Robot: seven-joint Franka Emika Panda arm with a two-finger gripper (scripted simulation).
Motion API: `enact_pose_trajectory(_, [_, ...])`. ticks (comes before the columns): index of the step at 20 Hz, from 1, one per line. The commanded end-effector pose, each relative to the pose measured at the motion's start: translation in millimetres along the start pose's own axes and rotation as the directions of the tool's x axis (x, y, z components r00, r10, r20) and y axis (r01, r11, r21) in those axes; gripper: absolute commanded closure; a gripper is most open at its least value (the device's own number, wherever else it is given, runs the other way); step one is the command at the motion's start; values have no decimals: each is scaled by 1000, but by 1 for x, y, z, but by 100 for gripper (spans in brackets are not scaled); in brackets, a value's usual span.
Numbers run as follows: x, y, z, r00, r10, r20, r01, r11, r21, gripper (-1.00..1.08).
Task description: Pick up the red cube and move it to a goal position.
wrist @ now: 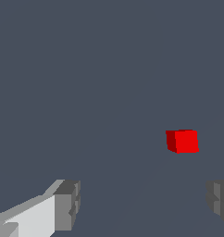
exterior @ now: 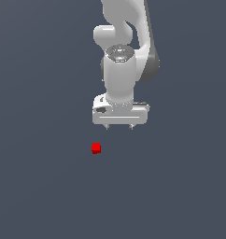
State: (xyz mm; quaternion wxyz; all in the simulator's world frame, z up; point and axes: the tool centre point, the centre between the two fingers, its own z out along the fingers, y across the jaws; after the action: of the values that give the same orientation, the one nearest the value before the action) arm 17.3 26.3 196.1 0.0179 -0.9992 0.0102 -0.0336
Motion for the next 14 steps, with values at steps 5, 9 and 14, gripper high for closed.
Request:
enact_pose_trajectory(5, [0, 4, 6, 1000, -2, 2, 2, 1000, -1, -92])
enact_pose_trajectory(9, [0, 16, 24, 1000, -9, 9, 9, 1000, -5, -92])
enact_pose_trajectory(14, [-1, 40, 59, 999, -23, 24, 23, 1000, -11, -92])
